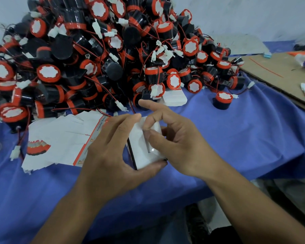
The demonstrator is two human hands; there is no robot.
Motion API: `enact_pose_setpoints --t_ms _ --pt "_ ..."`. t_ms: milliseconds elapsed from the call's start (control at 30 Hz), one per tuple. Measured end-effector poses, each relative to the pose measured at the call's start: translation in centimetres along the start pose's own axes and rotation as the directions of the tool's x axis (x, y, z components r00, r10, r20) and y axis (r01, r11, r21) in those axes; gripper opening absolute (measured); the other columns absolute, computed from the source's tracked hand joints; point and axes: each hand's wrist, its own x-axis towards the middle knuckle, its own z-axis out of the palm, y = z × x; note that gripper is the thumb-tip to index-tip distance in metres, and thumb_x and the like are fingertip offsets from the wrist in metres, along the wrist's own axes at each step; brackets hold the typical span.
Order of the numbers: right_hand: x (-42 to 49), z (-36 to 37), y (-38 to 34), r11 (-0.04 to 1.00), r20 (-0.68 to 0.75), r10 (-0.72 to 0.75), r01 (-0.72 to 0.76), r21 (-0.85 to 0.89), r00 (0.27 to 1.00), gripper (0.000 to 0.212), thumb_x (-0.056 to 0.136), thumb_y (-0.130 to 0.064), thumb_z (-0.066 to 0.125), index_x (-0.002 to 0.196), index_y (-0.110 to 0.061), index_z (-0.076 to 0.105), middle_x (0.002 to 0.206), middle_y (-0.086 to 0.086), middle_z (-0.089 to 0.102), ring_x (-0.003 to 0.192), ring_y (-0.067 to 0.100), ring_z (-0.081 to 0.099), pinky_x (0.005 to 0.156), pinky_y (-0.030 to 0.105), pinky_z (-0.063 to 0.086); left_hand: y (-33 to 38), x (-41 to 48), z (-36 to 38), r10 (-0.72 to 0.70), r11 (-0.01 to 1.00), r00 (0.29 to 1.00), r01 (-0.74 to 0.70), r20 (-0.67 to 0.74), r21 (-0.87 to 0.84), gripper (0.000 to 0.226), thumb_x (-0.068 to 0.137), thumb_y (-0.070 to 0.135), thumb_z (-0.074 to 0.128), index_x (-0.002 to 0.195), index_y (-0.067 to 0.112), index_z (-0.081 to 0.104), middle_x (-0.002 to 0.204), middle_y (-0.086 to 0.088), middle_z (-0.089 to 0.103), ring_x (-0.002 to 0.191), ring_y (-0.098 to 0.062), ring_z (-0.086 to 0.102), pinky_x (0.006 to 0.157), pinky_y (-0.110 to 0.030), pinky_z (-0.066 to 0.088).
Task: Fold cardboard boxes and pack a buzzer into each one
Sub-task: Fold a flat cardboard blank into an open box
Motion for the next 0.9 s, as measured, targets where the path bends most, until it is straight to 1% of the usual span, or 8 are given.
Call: enact_pose_setpoints --t_ms 133,233,333,400,533,633,767,900 --pt "0.1 -0.3 0.0 0.969 0.021 0.12 -0.121 0.213 0.993 0.062 0.091 -0.028 0.068 0.145 -0.03 0.039 0.146 -0.009 0.05 0.106 0.017 0.07 0.085 0.038 0.061 -0.1 0.1 0.0 -0.003 1.0 1.0 0.002 -0.026 -0.024 0.079 0.076 0.05 0.08 0.124 -0.009 0.058 0.121 -0.018 0.061 0.114 -0.024 0.057 0.102 -0.021 0.042" --pt "0.0 -0.3 0.0 0.926 0.039 0.223 -0.224 0.303 0.974 0.079 0.08 -0.027 0.072 0.151 -0.024 0.037 0.14 0.002 0.057 0.11 0.019 0.069 0.088 0.034 0.06 0.0 -0.2 0.2 0.04 0.999 0.999 -0.04 -0.004 0.003 0.078 0.077 0.049 0.08 0.127 -0.006 0.057 0.123 -0.018 0.06 0.115 -0.027 0.058 0.099 -0.03 0.048" --pt "-0.2 0.2 0.4 0.94 0.036 0.248 -0.249 0.234 0.968 0.079 0.082 -0.032 0.07 0.154 -0.027 0.037 0.121 0.006 0.071 0.107 0.022 0.071 0.09 0.039 0.06 -0.1 -0.4 0.3 0.052 0.998 0.998 -0.053 0.019 0.026 0.078 0.077 0.049 0.081 0.129 -0.004 0.056 0.123 -0.019 0.06 0.114 -0.03 0.06 0.094 -0.038 0.052" --pt "-0.2 0.5 0.5 0.948 0.042 0.233 -0.236 0.215 0.972 0.075 0.088 -0.036 0.065 0.156 -0.029 0.032 0.114 -0.013 0.074 0.107 0.011 0.071 0.087 0.03 0.06 -0.4 -0.3 0.2 0.049 0.998 0.999 -0.049 0.002 0.038 0.078 0.078 0.05 0.08 0.129 -0.005 0.056 0.123 -0.02 0.06 0.115 -0.03 0.059 0.097 -0.036 0.051" --pt "0.2 0.5 0.3 0.933 0.042 0.239 -0.242 0.267 0.97 0.058 0.098 -0.032 0.057 0.153 -0.03 0.039 0.131 -0.023 0.064 0.121 0.002 0.061 0.103 0.03 0.05 -0.3 -0.1 0.1 0.019 0.999 0.999 -0.017 -0.043 0.029 0.078 0.081 0.052 0.077 0.126 -0.008 0.057 0.124 -0.019 0.059 0.118 -0.026 0.055 0.105 -0.024 0.041" --pt "0.0 0.7 0.2 0.968 -0.009 0.207 -0.204 0.146 0.978 0.054 0.102 -0.015 0.055 0.153 -0.025 0.039 0.117 -0.017 0.072 0.106 0.001 0.068 0.086 0.019 0.055 0.0 -0.3 0.4 0.0 1.0 0.999 0.0 -0.045 -0.001 0.076 0.08 0.05 0.078 0.125 -0.008 0.057 0.122 -0.019 0.059 0.115 -0.025 0.056 0.103 -0.021 0.041" --pt "-0.2 0.9 0.3 0.986 -0.058 0.167 -0.165 0.038 0.984 0.053 0.104 -0.02 0.051 0.155 -0.026 0.035 0.14 -0.011 0.057 0.111 -0.003 0.064 0.086 0.014 0.052 0.2 -0.1 0.5 -0.017 1.0 0.999 0.017 -0.033 -0.016 0.074 0.084 0.053 0.073 0.126 -0.007 0.059 0.122 -0.018 0.059 0.114 -0.025 0.057 0.1 -0.023 0.044" --pt "0.1 0.3 0.2 0.971 0.048 0.219 -0.222 0.083 0.975 0.051 0.106 -0.029 0.045 0.155 -0.036 0.033 0.15 -0.018 0.049 0.128 -0.008 0.051 0.109 0.021 0.044 0.0 0.4 0.0 -0.136 0.989 0.989 0.132 -0.059 -0.066 0.077 0.078 0.051 0.078 0.129 -0.002 0.058 0.124 -0.009 0.057 0.115 -0.01 0.052 0.098 -0.014 0.038"
